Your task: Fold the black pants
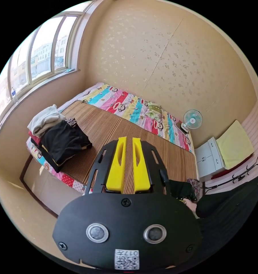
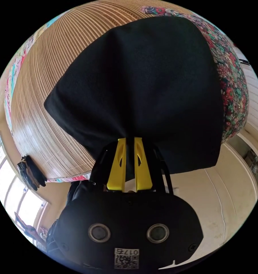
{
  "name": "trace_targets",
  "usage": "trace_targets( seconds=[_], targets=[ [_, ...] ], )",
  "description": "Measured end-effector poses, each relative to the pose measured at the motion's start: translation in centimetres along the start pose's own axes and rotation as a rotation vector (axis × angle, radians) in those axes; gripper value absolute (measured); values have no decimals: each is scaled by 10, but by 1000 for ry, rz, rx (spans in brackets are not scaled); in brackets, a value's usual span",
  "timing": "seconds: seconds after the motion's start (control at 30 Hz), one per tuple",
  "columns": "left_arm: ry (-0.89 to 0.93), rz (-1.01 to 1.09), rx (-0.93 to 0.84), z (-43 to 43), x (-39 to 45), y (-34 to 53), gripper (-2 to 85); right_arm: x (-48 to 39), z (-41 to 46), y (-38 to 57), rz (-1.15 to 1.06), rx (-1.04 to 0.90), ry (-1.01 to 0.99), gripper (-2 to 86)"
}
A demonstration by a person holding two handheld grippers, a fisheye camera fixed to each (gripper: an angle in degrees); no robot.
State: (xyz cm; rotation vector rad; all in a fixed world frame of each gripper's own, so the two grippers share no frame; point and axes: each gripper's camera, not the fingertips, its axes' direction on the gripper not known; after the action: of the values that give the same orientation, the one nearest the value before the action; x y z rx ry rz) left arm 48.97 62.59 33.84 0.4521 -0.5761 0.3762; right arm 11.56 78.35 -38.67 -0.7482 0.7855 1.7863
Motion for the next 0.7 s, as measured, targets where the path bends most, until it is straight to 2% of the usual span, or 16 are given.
trace_targets(
  seconds=[0.23, 0.3, 0.37, 0.47, 0.57, 0.7],
  targets=[
    [179, 61, 20, 11, -9, -15, -6, 34, 6, 85, 143, 248, -304, 8],
    [288, 115, 56, 8, -20, -17, -6, 43, 5, 105, 187, 297, -409, 6],
    [370, 145, 83, 6, -33, -21, -5, 53, -5, 130, 180, 429, -720, 2],
    [420, 169, 112, 7, -57, -29, -6, 60, -31, 160, 218, 621, -980, 1],
    [482, 188, 158, 4, -84, -33, -7, 53, -50, 177, 205, 714, -1064, 1],
    [523, 205, 210, -7, -129, -31, -9, 30, -42, 199, 232, 719, -1024, 1]
  ],
)
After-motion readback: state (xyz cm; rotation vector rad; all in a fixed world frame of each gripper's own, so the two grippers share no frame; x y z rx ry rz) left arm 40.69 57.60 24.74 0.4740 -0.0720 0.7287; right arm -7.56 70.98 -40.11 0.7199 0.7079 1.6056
